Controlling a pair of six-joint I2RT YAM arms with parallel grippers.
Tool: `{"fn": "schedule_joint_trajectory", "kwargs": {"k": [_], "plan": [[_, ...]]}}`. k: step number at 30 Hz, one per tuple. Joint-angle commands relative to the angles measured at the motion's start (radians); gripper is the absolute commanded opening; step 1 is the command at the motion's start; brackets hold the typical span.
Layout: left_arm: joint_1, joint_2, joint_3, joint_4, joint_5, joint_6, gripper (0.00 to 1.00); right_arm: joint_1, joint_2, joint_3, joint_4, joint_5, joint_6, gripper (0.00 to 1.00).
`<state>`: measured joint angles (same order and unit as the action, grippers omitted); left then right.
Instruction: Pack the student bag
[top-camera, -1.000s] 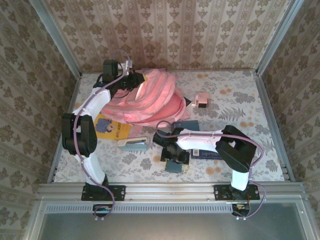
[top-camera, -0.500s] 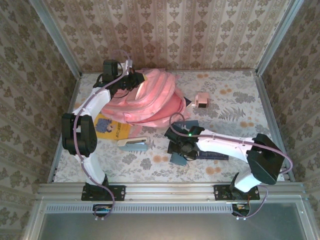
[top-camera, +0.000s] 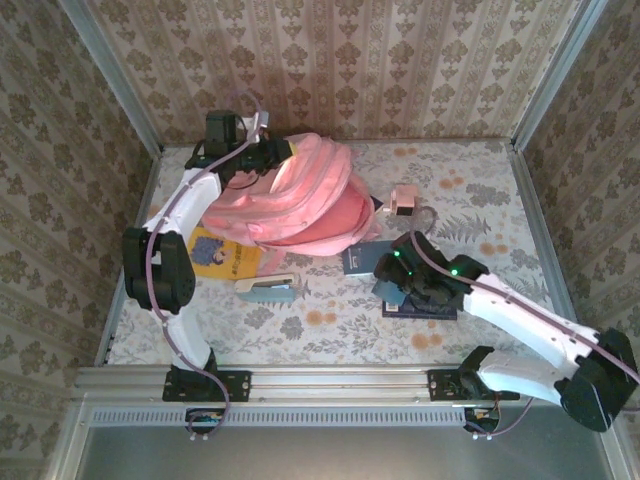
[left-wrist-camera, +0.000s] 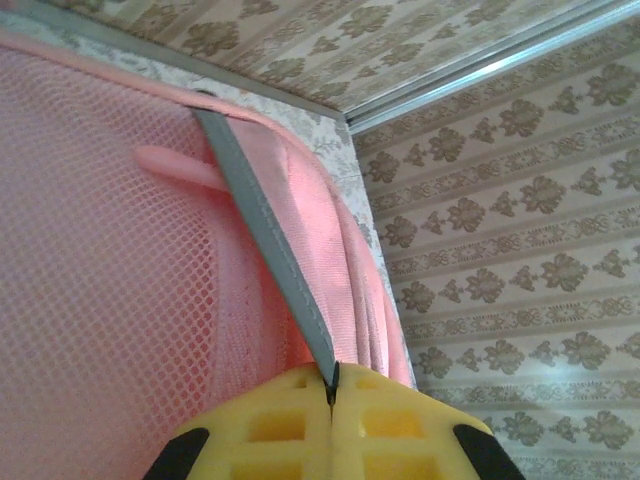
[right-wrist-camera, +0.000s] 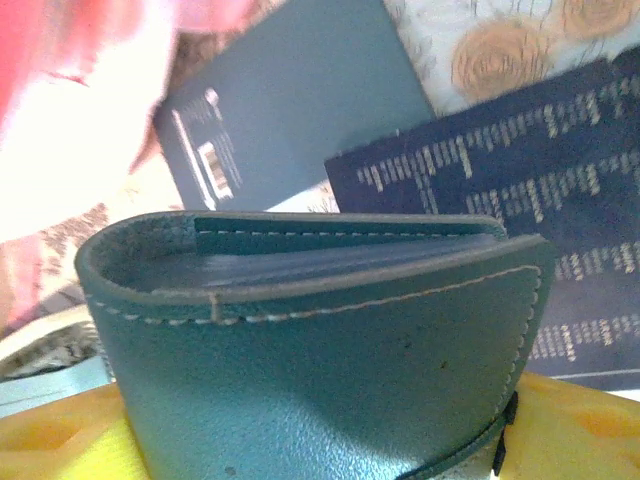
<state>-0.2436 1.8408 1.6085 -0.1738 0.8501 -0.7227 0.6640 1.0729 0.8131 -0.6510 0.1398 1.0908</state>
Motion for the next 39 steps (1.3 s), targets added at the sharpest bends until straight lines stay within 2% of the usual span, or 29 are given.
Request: {"fn": "schedule_joint_trajectory", "kwargs": {"k": [1,7,12,16,20,25,31,35,39], "plan": [[-0.032,-0.052,0.111,-0.022,0.103,0.083,0.0,-0.045,-0.06,0.005,0.031,0.005,-0.096,0.78],[-0.039,-0.054,0.205,-0.108,0.13,0.119,0.0,-0.119,-0.075,0.049,0.077,-0.075,-0.165,0.78],[-0.034,-0.06,0.214,-0.127,0.205,0.151,0.0,-0.143,-0.017,0.117,0.144,-0.129,-0.252,0.77],[-0.027,-0.082,0.161,-0.039,0.249,0.111,0.0,-0.179,0.049,0.177,0.214,-0.176,-0.26,0.77],[-0.019,-0.086,0.128,0.052,0.284,0.056,0.0,-0.196,0.185,0.275,0.291,-0.254,-0.244,0.77],[-0.01,-0.089,0.105,0.144,0.305,0.0,0.0,-0.208,0.412,0.347,0.436,-0.331,-0.101,0.77],[-0.011,-0.091,0.084,0.163,0.314,0.0,0.0,-0.208,0.59,0.379,0.671,-0.298,0.114,0.77],[-0.011,-0.089,0.069,0.2,0.325,-0.021,0.0,-0.208,0.677,0.405,0.777,-0.258,0.201,0.76],[-0.009,-0.086,0.069,0.21,0.325,-0.033,0.0,-0.201,0.768,0.446,0.882,-0.298,0.244,0.74]]}}
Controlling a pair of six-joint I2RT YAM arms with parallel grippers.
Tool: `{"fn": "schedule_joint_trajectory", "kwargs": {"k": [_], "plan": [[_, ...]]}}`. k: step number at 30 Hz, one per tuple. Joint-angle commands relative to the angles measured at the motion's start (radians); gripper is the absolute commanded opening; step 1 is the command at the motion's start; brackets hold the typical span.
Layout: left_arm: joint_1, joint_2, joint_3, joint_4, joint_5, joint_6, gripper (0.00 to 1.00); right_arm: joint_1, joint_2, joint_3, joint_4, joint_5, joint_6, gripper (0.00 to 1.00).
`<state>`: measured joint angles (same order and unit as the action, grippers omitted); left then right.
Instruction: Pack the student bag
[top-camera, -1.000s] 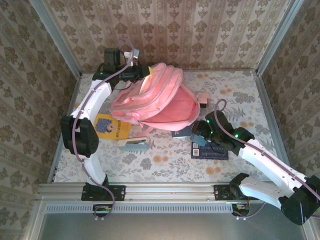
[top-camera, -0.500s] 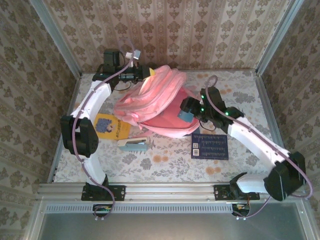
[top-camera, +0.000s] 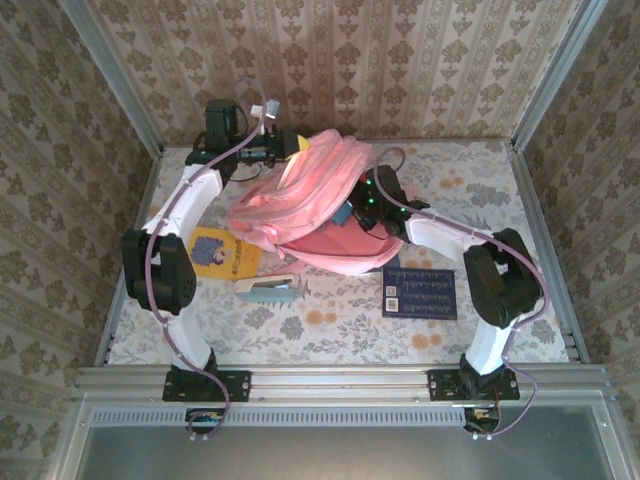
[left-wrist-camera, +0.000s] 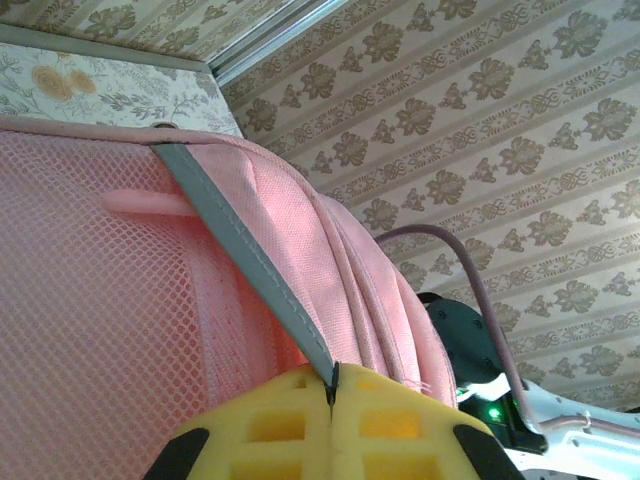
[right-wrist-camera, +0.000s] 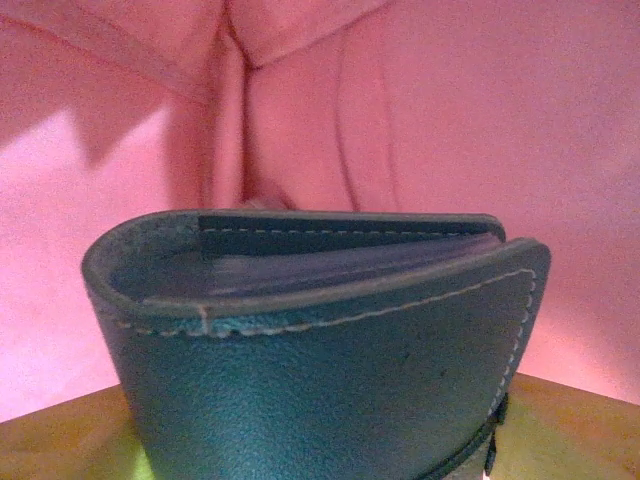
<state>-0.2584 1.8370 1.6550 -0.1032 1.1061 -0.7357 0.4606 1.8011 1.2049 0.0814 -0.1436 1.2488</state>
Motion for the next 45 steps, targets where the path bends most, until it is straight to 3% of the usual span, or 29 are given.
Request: {"fn": "schedule_joint_trajectory", "kwargs": {"k": [1,11,21,23,26,28,38,45], "plan": [[0.005,-0.081,0.022,0.151,0.07,-0.028,0.0,0.007,0.05,0.059,0.168,-0.012,0.084,0.74],[0.005,-0.058,0.02,0.23,0.077,-0.092,0.0,0.038,0.224,0.209,0.239,-0.022,0.089,0.74],[0.007,-0.007,0.039,0.357,0.092,-0.197,0.0,0.088,0.395,0.333,0.294,0.051,0.133,0.71],[0.006,0.006,0.033,0.411,0.096,-0.236,0.0,0.11,0.434,0.416,0.268,0.052,0.099,0.76],[0.011,0.012,0.031,0.42,0.095,-0.24,0.0,0.136,0.463,0.518,0.162,0.04,0.024,0.94],[0.021,0.011,0.024,0.418,0.088,-0.24,0.0,0.144,0.45,0.514,0.137,0.05,-0.02,1.0],[0.07,0.003,-0.018,0.414,0.042,-0.243,0.0,0.109,0.311,0.334,0.2,0.031,-0.119,1.0],[0.113,-0.025,-0.054,0.329,-0.028,-0.194,0.0,0.104,0.158,0.29,0.016,0.061,-0.329,1.0]]}}
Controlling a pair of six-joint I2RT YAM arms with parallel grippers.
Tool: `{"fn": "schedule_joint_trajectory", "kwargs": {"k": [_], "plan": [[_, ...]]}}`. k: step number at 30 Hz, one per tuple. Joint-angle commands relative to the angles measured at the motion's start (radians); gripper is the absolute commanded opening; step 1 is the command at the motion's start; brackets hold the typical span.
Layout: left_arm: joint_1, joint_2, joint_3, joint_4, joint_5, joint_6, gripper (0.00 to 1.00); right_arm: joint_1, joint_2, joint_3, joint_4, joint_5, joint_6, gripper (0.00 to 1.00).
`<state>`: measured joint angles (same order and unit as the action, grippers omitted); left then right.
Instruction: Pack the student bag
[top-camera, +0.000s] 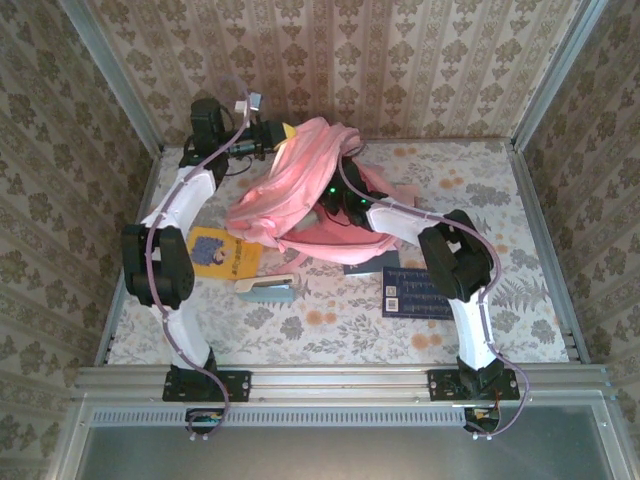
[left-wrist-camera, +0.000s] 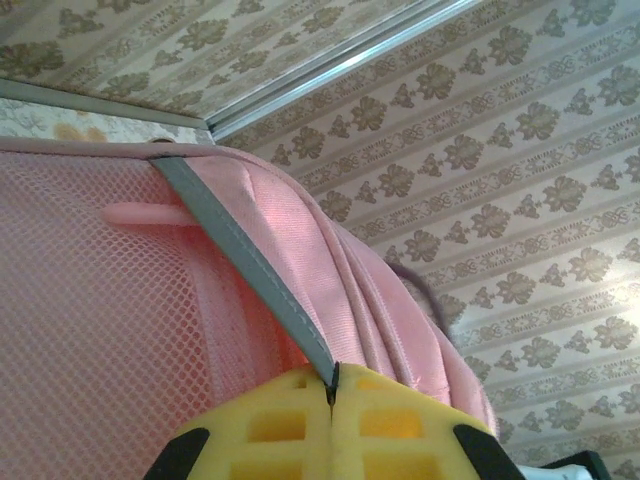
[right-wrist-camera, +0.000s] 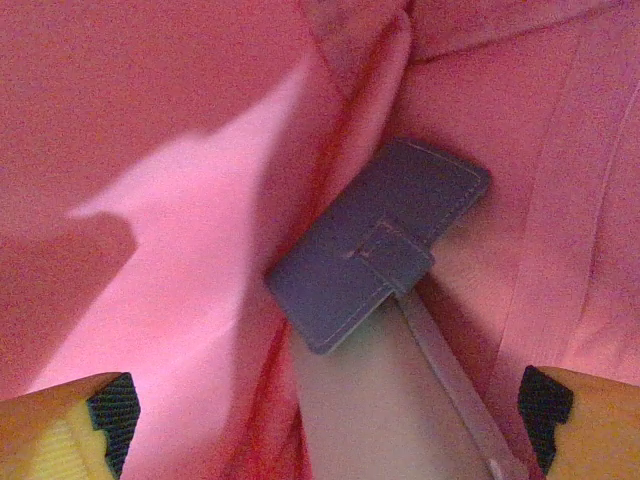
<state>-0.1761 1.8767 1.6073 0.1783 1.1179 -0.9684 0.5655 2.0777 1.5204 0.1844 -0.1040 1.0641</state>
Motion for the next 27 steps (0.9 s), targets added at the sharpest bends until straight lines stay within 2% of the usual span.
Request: {"fn": "schedule_joint_trajectory", "kwargs": {"k": [1,3,8,21,25,27], "plan": [[0.039,-0.072,-0.018,0.047,-0.052,0.039,0.0,-0.006,-0.137,-0.042,-0.092,0.021,-0.157,1.0],[0.052,-0.088,-0.04,0.044,-0.083,0.036,0.0,-0.021,-0.178,-0.065,-0.125,0.021,-0.174,1.0],[0.069,-0.118,-0.077,0.008,-0.136,0.047,0.0,-0.053,-0.233,-0.054,-0.345,0.058,-0.258,1.0],[0.032,-0.158,-0.145,-0.08,-0.198,0.1,0.0,-0.077,-0.464,-0.092,-0.642,0.275,-0.534,1.0],[0.008,-0.195,-0.163,-0.168,-0.255,0.172,0.0,-0.119,-0.513,-0.124,-0.664,0.221,-0.601,1.0],[0.004,-0.206,-0.179,-0.183,-0.286,0.188,0.0,-0.134,-0.518,-0.118,-0.698,0.233,-0.628,1.0]]}}
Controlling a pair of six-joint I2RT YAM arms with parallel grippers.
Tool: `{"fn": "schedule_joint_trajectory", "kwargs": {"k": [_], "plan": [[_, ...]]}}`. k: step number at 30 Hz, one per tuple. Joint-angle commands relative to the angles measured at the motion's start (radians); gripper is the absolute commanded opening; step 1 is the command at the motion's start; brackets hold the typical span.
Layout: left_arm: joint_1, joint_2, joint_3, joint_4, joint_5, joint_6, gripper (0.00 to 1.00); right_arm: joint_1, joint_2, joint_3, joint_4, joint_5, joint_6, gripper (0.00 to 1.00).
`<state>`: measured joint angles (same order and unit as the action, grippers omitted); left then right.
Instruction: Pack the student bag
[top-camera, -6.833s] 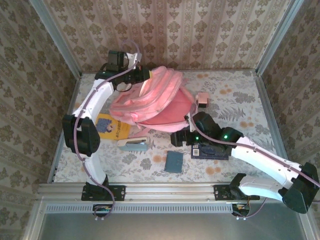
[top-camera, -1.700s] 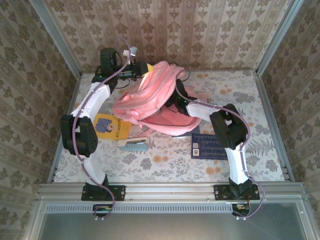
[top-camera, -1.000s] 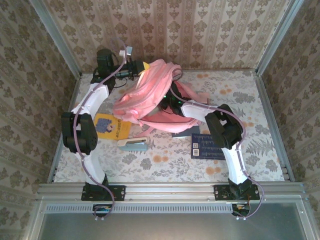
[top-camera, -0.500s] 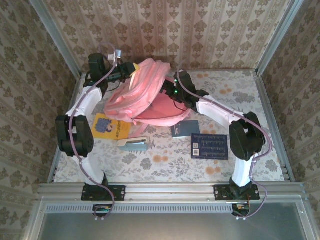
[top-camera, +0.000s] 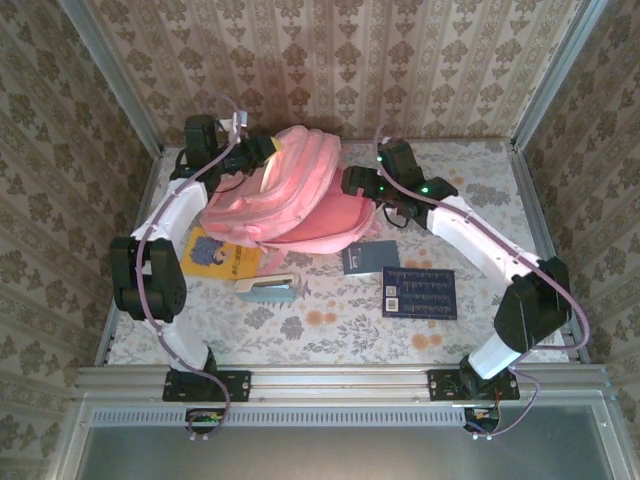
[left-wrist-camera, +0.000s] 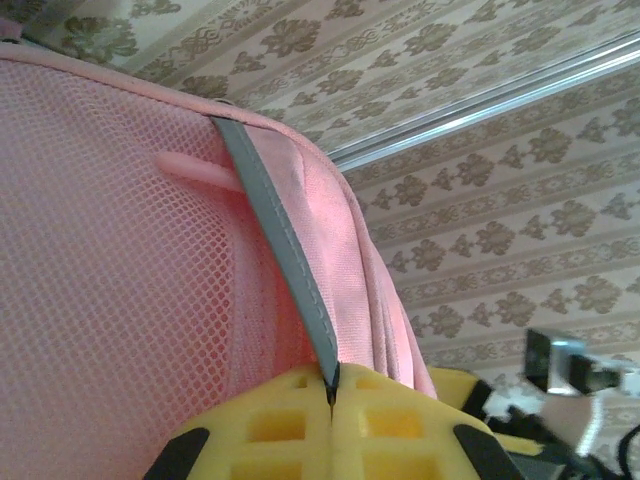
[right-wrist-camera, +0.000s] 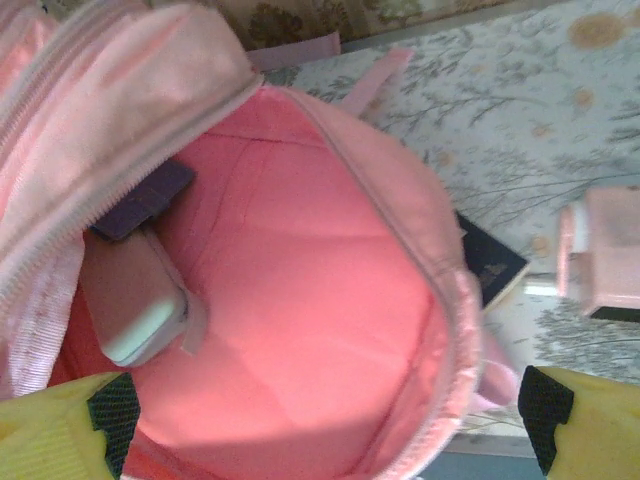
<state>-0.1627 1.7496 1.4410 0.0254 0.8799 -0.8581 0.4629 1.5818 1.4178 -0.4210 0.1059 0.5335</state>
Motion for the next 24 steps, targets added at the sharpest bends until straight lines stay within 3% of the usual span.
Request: {"fn": "schedule_joint_trajectory", "kwargs": {"k": [1,13,24], "plan": [[-0.012,-0.081,-0.024,-0.02,-0.048,0.074,0.0,-0.043,-0.018,-0.007,-0.111,0.027,-0.112,1.0],[-0.019,-0.095,-0.115,0.071,-0.054,0.028,0.0,-0.198,0.147,0.107,-0.276,0.026,-0.134,1.0],[0.005,-0.125,-0.133,0.037,-0.076,0.047,0.0,-0.286,0.347,0.264,-0.405,-0.036,-0.211,1.0]]}}
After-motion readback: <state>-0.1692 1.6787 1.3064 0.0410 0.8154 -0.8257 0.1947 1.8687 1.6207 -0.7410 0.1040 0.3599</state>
